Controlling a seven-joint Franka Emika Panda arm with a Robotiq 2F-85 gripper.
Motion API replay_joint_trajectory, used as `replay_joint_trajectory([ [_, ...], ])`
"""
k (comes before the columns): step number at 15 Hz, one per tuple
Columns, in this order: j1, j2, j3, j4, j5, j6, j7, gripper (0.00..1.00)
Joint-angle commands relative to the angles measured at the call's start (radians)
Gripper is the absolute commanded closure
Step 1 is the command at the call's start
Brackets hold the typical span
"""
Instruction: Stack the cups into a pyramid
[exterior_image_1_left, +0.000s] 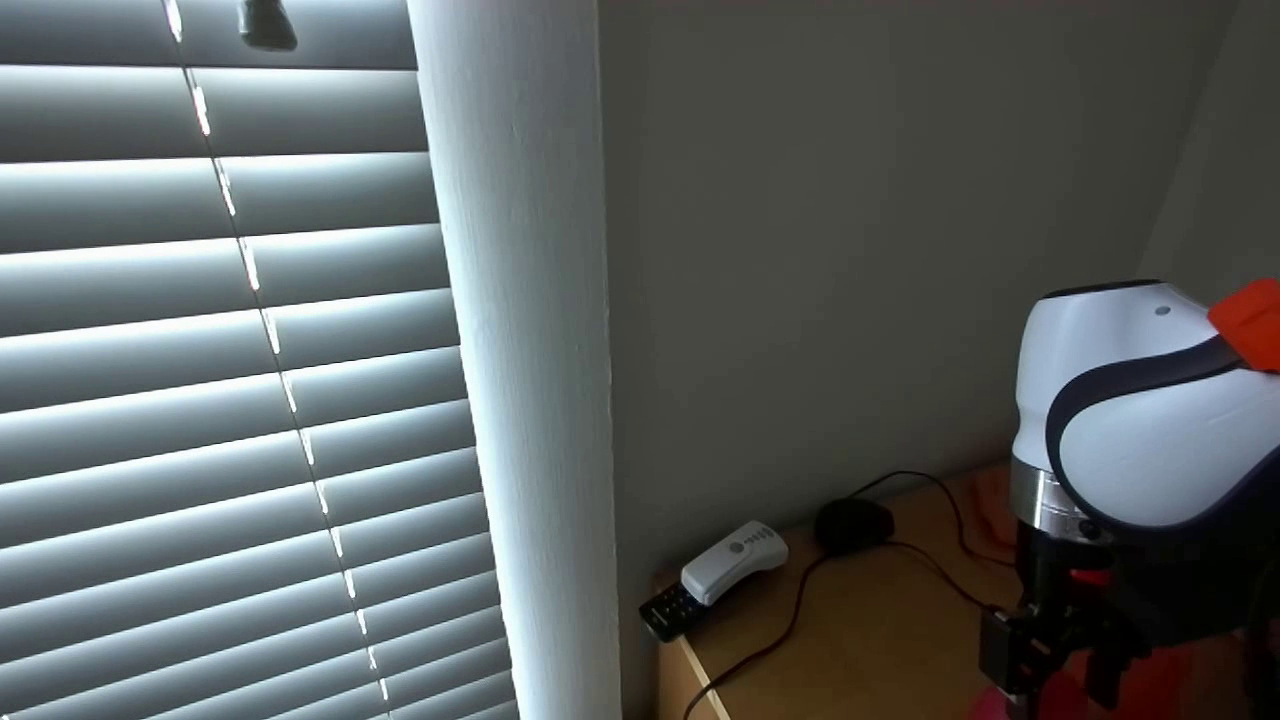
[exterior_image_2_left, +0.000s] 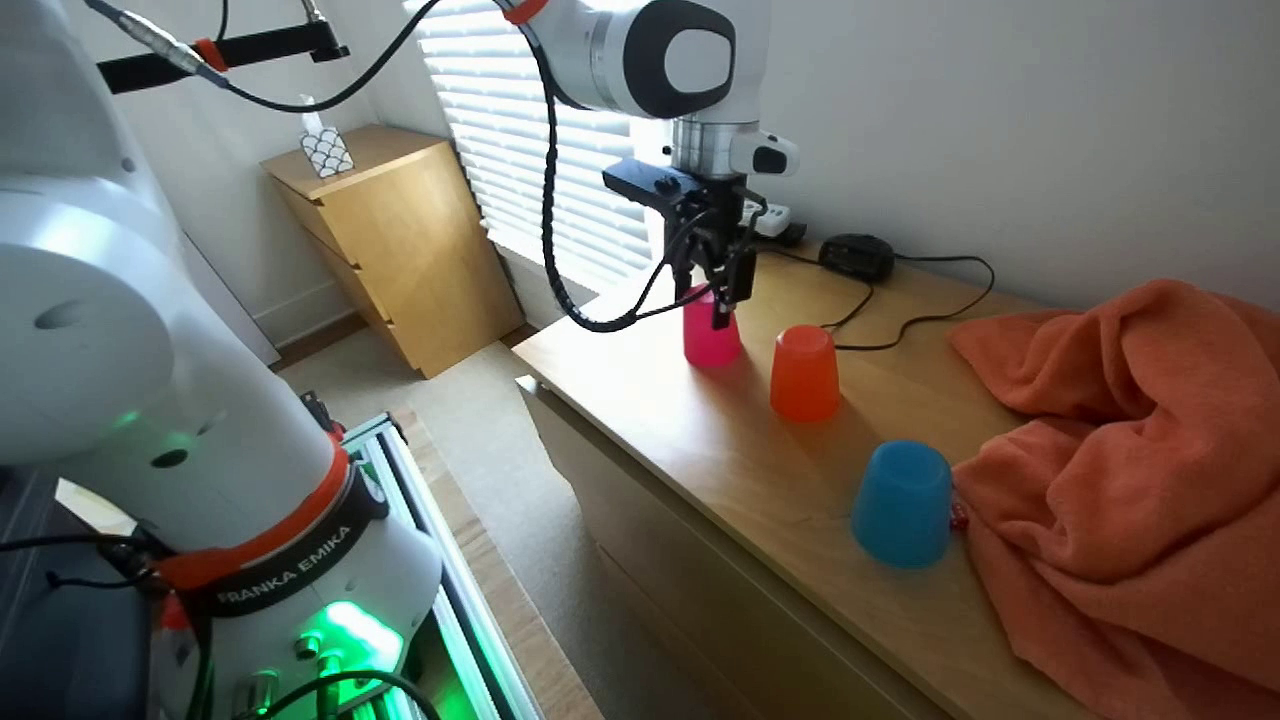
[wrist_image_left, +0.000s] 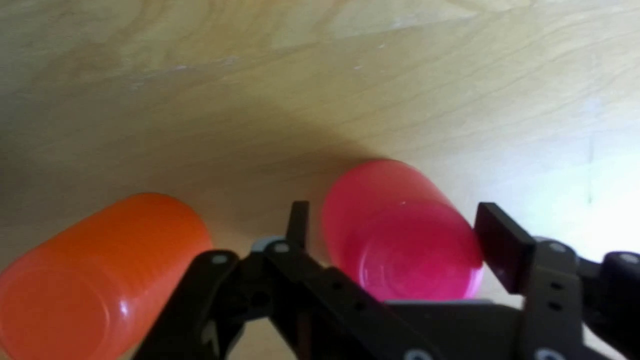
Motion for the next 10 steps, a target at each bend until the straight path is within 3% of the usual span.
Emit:
replay_joint_trajectory([
  [1,0.002,0.009,-0.019,0.009,-0.065,0.011,0.025,0.47],
  [2,0.001,0.007,-0.023,0.010,-0.077,0.008,0.026,0.57],
  [3,-0.003,0.004,-0.027,0.012,-0.084,0.003,0.024,0.59],
  [10,-0.020,-0.001,-0.052,0.000,-0.092,-0.006,0.027,0.59],
])
